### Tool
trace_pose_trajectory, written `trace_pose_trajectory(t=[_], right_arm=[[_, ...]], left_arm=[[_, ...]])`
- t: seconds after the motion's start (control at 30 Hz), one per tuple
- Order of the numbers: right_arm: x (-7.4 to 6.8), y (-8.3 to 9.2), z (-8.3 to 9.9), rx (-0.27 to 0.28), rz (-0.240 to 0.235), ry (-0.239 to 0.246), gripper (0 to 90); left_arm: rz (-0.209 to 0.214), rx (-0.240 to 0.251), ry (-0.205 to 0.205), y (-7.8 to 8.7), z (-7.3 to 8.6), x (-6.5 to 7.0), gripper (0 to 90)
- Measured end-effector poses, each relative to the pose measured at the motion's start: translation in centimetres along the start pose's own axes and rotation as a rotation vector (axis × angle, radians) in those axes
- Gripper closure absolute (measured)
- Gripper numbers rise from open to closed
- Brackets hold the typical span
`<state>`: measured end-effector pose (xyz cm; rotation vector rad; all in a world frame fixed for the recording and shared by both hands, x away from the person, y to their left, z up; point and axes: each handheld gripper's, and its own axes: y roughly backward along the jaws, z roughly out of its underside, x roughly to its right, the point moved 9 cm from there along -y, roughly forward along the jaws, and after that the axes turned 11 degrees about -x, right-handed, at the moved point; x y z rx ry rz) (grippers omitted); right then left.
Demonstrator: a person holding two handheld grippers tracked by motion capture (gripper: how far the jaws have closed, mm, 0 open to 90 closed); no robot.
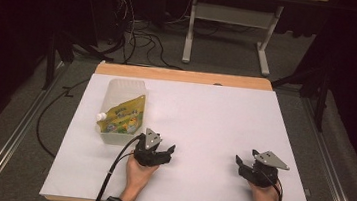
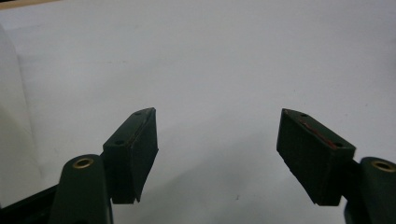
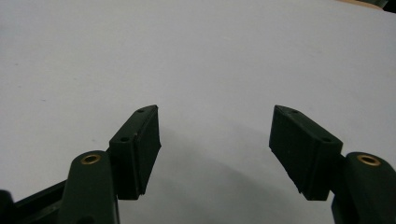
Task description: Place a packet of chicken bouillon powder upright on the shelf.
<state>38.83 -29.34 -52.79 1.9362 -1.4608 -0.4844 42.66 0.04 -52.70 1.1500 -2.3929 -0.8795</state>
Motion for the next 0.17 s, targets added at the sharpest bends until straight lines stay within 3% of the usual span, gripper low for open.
trace_pose_trajectory(t=[0.17], right_arm=[[-0.02,0.00,0.00,-0.001,-0.001,0.000,33.9]], left_arm=[[-0.010,0.004,-0.020,0.05,0.04,0.19,29.8]])
